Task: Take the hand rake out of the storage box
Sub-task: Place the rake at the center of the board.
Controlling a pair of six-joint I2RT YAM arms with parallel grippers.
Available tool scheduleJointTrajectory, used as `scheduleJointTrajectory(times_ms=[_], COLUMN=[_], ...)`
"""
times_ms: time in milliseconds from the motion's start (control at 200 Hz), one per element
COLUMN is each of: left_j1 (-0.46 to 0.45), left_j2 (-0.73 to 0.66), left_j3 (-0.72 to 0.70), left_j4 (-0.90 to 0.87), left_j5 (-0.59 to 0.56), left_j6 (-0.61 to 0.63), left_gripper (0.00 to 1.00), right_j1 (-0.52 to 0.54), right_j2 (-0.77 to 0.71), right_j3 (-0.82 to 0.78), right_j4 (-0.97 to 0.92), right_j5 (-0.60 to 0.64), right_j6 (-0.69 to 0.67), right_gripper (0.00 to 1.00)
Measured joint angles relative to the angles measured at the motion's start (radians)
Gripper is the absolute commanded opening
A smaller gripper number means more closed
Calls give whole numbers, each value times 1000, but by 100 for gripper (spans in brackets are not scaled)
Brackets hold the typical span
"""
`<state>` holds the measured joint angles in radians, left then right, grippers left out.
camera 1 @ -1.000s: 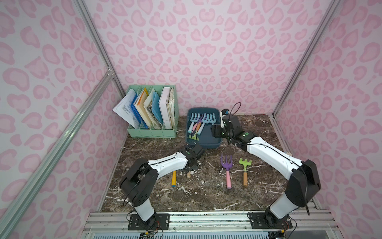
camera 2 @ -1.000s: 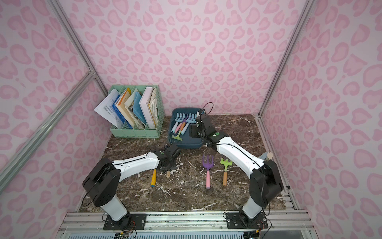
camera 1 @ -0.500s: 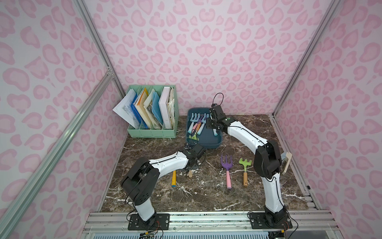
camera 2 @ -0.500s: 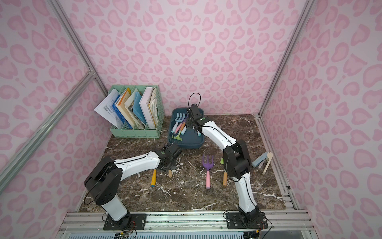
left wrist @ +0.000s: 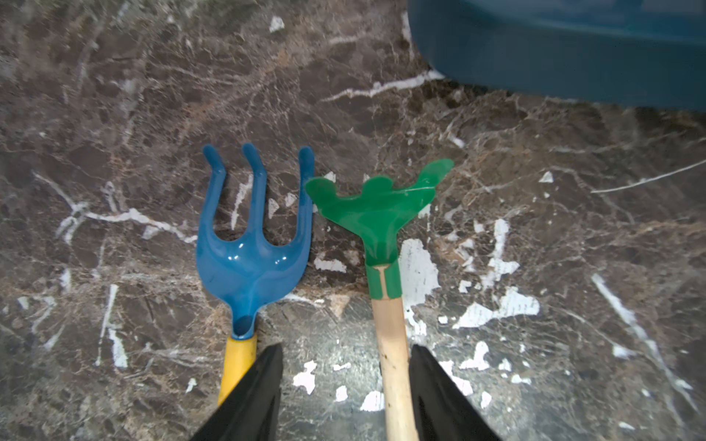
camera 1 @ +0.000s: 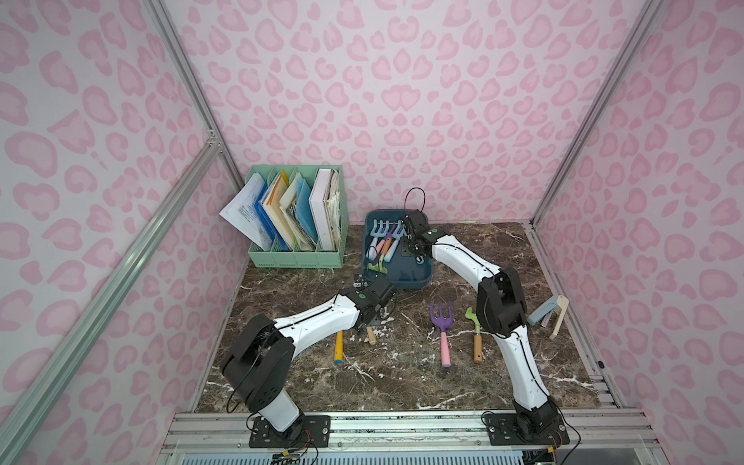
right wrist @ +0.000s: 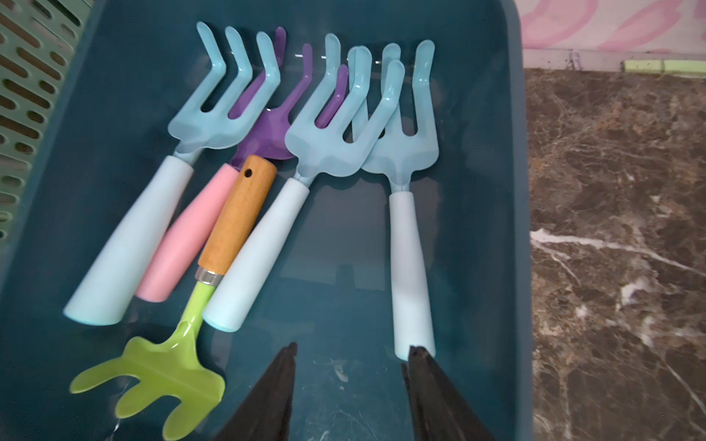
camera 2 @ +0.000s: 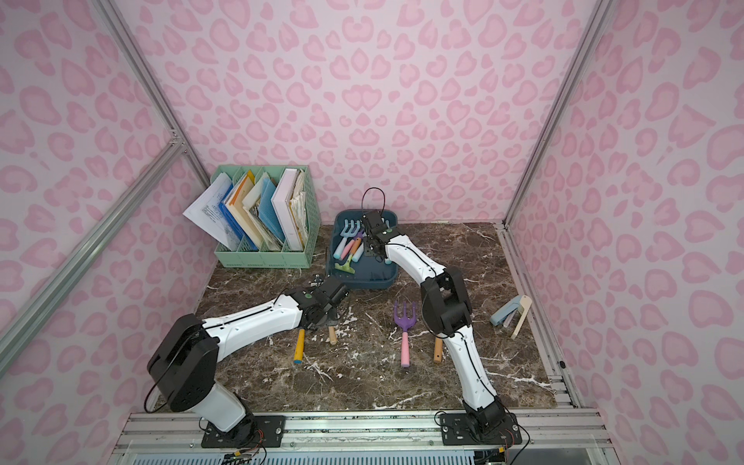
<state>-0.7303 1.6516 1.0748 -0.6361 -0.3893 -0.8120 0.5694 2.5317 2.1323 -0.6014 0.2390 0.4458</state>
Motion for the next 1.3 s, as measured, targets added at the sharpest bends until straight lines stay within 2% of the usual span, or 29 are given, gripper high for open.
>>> scheduleJointTrajectory(times_ms=[245,375,510,570,675,785,925,1070,1300], left_j1=[-10,-10,-9,-10,-9,-9,-9,-9,-8], left_j2=[76,111,105,87,55,45,37,-5,-121], left_j3=[-5,-5,-29,-46,-68,-73,-74,-73,-16], left_j4=[67,70,66,57,45,37,25,13,-31], left_j5=[88,103,97,90,80,77,77,77,62], left_j6=[4,8,11,11,11,12,23,26,27], left_gripper=[56,44,40,33,29,28,42,64,71], right_j1=[-32,-38,-38,-40,-44,-46,-46,-45,-46], right_j2=[79,124,189,220,244,246,251,258,277], right_j3=[55,113,211,255,288,292,295,299,300], right_j4=[-21,-40,-74,-90,-123,-132,-141,-154,-163], right_j5=[-2,-1,-8,-8,-7,-7,8,34,45], right_j6=[-4,-4,-5,-6,-8,-5,-4,-4,-6], right_gripper=[54,54,54,54,53,52,50,50,36])
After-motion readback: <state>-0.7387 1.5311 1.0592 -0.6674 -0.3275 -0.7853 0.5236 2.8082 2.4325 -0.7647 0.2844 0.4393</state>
